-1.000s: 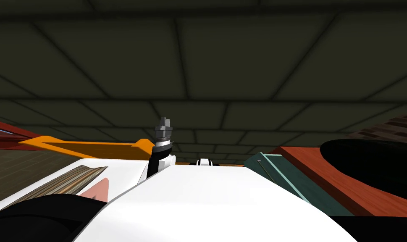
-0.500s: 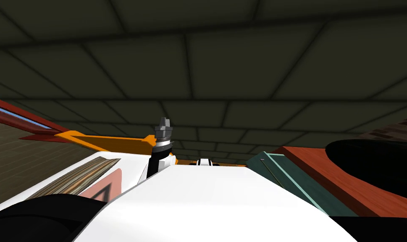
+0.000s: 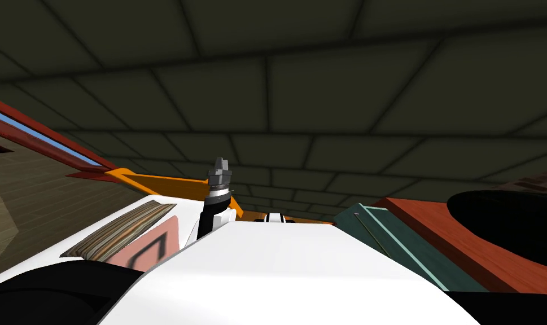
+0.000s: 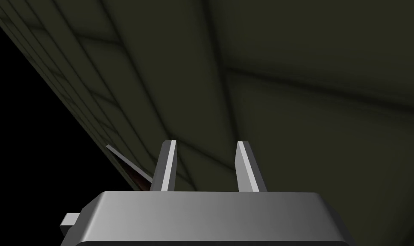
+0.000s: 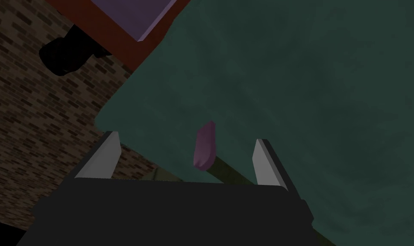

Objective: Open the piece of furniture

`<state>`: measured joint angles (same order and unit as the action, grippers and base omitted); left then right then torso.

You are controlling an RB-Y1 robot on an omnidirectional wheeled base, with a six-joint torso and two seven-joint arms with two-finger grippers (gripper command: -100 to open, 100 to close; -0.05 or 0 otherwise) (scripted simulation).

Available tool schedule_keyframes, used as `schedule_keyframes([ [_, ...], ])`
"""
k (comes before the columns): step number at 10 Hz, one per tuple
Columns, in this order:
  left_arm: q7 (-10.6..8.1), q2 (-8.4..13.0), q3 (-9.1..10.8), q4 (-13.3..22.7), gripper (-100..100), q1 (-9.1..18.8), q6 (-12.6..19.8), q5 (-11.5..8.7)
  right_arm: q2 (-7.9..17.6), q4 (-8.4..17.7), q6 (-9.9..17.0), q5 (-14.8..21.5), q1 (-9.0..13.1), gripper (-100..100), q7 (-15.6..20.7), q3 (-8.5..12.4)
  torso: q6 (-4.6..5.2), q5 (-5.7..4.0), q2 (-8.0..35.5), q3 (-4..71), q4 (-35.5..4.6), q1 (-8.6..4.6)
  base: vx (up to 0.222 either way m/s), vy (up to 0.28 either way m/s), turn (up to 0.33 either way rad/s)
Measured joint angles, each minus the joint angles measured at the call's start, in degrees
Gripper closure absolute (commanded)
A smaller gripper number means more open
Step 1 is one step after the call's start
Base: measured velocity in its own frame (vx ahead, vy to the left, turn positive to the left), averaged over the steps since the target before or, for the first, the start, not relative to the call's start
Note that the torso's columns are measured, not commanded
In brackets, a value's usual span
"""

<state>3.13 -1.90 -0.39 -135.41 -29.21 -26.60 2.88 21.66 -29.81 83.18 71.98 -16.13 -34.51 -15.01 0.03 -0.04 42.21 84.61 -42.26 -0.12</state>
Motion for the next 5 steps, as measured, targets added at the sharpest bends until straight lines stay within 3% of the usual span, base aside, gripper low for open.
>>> schedule_keyframes([
  [1,0.00,0.0,-0.01,0.0,0,0.0,0.0,0.0,1.7,-1.4,-0.1,-1.8,-0.1,-100,1.0,-1.5,-0.07,0.05,0.1,0.0,0.0,0.18,-0.066,0.059,0.118],
  [3,0.00,0.0,0.00,0.0,0,0.0,0.0,0.0,2.5,-0.7,-0.3,-5.3,0.6,-100,1.1,-2.8,0.03,0.07,0.0,0.0,0.0,0.12,-0.053,0.040,0.060],
  [4,0.00,0.0,0.00,0.0,0,0.0,0.0,0.0,4.0,-2.3,-0.3,-7.2,0.3,-100,2.3,-4.2,-0.21,0.25,0.1,0.0,-0.1,0.28,-0.083,0.058,0.114],
  [5,0.00,0.0,-0.01,0.0,0,0.0,0.0,0.0,4.6,-0.9,-0.6,-8.9,1.3,-100,2.2,-5.2,-0.12,0.23,0.1,0.0,-0.1,0.36,-0.030,0.032,0.042],
])
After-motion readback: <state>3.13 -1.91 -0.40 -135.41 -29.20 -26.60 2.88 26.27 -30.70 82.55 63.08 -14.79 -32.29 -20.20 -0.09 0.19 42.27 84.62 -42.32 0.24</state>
